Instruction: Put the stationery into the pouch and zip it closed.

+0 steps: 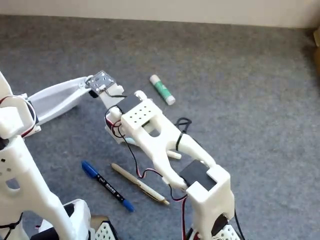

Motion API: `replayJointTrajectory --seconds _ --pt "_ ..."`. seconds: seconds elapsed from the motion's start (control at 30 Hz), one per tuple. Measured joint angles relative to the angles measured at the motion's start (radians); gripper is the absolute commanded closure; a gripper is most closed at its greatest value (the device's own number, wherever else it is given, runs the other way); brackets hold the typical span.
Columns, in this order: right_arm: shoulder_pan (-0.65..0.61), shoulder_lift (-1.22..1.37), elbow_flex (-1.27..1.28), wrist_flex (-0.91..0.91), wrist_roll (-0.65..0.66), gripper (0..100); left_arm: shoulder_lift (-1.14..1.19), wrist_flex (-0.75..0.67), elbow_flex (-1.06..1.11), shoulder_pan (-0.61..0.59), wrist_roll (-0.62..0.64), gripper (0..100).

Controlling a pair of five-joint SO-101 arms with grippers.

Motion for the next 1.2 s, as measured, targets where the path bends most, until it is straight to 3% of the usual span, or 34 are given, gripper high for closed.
replayJointTrajectory --seconds 0.23,0.5,1.2 --pt "-0.009 0.011 0.035 0.014 0.000 75.4 0.000 0.000 0.000 0.000 -0.002 99" --pt "-0.017 -0.003 0.029 0.169 0.002 75.4 0.000 0.000 0.000 0.002 0.003 99" --pt "-0.020 -0.453 0.028 0.348 0.002 75.4 0.000 0.000 0.000 0.006 0.051 99"
